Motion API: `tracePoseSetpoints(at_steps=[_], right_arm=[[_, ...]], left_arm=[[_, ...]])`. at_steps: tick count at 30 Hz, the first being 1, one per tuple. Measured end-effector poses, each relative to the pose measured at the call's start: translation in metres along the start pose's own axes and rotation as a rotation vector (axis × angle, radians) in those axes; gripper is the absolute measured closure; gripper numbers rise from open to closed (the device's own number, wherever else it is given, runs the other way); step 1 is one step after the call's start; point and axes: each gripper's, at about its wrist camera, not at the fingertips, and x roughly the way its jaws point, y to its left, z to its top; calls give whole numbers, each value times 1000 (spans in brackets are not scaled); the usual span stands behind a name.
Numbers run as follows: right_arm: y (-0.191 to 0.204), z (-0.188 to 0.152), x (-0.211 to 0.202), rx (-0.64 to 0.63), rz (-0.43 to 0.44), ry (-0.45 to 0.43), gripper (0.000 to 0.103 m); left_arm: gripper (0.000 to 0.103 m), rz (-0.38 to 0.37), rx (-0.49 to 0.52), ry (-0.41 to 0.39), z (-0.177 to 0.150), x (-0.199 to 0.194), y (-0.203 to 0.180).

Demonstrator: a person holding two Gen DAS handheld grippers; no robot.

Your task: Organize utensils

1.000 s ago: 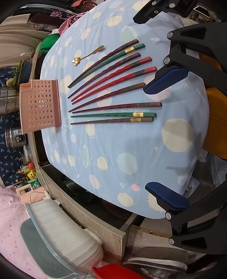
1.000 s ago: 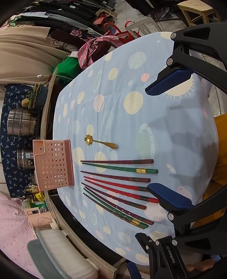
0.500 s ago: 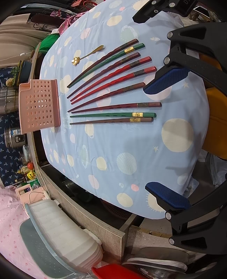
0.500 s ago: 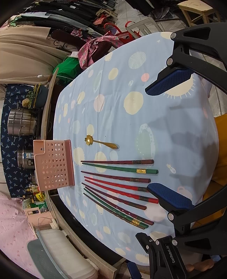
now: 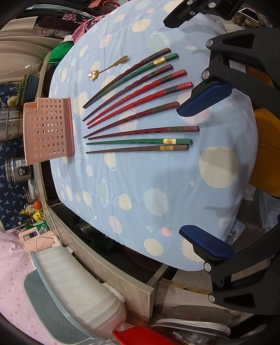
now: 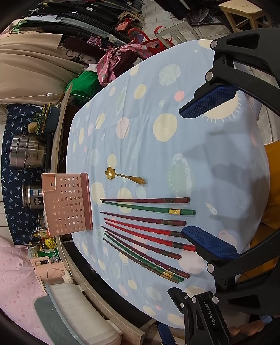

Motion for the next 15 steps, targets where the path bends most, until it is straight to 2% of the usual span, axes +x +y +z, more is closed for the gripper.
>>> tracePoseSetpoints(at_steps=[15], right_arm=[[0, 1, 1, 9, -2, 4, 7]], left_arm=[[7, -8, -10, 12, -1, 3, 2]])
